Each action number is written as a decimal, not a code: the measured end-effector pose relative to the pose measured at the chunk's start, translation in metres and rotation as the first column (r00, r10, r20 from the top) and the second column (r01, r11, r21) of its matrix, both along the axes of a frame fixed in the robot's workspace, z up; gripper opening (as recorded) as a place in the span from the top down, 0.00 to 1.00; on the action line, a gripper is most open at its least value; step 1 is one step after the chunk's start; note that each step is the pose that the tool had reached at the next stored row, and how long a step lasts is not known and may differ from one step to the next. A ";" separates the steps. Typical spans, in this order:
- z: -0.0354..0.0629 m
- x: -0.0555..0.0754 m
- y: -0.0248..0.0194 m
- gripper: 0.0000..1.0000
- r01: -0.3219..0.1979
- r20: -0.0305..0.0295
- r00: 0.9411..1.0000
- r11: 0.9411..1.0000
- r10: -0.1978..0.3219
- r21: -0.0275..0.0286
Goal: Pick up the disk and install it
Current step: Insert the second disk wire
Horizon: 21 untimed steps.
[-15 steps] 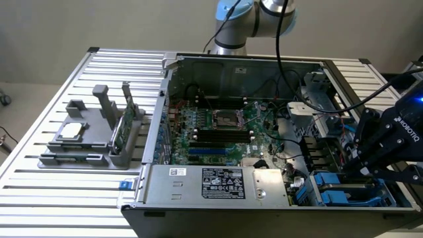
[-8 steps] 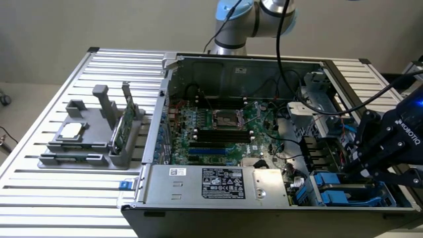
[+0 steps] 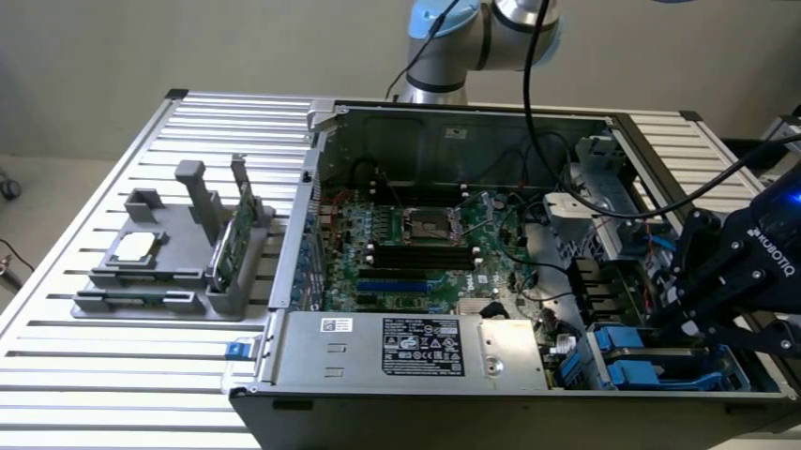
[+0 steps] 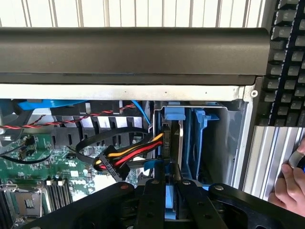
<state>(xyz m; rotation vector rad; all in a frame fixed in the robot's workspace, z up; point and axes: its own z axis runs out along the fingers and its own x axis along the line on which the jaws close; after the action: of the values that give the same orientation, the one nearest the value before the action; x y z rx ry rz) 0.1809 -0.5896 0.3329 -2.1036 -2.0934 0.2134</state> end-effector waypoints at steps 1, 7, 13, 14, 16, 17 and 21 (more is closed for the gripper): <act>-0.0001 0.000 -0.0002 0.84 0.000 0.000 1.000 1.000 0.000 0.002; -0.0001 0.000 -0.0015 0.84 0.000 0.000 1.000 1.000 0.000 0.009; 0.0208 -0.001 -0.0018 0.75 0.000 0.000 1.000 1.000 0.000 0.009; 0.0249 -0.001 -0.0018 0.75 0.000 0.000 1.000 1.000 0.000 0.009; 0.0318 -0.004 -0.0017 0.75 0.000 0.000 1.000 1.000 0.000 0.009; 0.0348 -0.005 -0.0017 0.75 0.000 0.000 1.000 1.000 0.000 0.008; 0.0420 -0.020 -0.0017 0.75 0.000 0.000 1.000 1.000 0.000 0.009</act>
<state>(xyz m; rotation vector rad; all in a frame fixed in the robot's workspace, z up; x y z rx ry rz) 0.1613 -0.5913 0.3748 -2.0986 -2.0912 0.2037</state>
